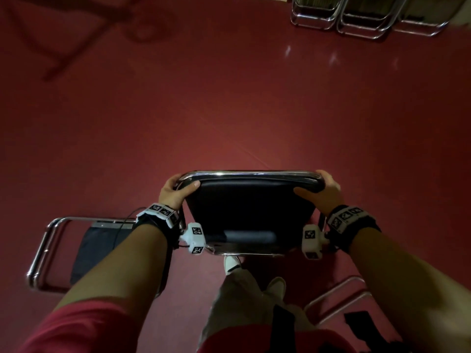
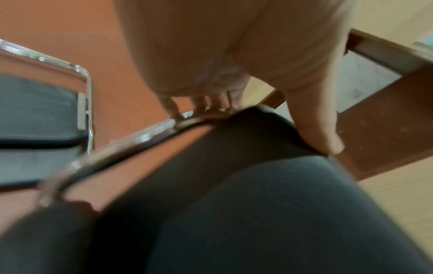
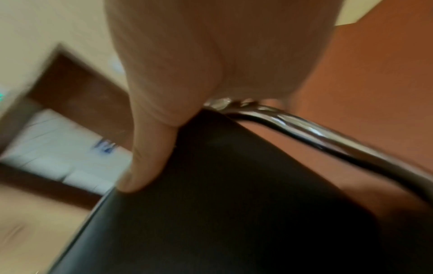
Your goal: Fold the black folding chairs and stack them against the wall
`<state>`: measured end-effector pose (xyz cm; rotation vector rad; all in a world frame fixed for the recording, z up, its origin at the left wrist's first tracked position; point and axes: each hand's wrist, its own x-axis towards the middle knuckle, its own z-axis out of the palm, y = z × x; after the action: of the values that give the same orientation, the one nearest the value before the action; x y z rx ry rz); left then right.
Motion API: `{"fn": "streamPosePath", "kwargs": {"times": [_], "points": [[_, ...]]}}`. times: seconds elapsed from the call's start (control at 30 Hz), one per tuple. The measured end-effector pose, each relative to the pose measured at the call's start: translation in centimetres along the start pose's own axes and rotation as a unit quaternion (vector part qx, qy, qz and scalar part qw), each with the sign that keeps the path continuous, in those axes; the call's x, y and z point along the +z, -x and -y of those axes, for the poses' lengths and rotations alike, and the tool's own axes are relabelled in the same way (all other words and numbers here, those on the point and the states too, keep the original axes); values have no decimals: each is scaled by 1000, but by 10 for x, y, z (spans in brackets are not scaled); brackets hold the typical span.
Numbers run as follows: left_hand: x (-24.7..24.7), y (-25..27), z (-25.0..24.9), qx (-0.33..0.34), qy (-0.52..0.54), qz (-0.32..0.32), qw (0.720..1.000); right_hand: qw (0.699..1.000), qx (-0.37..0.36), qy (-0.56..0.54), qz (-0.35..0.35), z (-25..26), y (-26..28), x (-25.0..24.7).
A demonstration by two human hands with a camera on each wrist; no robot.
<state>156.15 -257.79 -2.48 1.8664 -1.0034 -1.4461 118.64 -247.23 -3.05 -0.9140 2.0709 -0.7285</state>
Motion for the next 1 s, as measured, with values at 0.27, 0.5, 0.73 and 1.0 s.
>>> {"fn": "streamPosePath", "kwargs": {"times": [0.27, 0.5, 0.73, 1.0], "points": [[-2, -25, 1, -11, 25, 31, 999, 995, 47, -80, -23, 15, -11, 5], [-6, -51, -13, -13, 51, -10, 999, 995, 36, -80, -43, 39, -34, 27], [-13, -55, -22, -13, 72, -45, 996, 993, 43, -80, -71, 57, -24, 29], [11, -66, -118, 70, 85, -11, 994, 979, 37, -156, -128, 87, -50, -9]]}}
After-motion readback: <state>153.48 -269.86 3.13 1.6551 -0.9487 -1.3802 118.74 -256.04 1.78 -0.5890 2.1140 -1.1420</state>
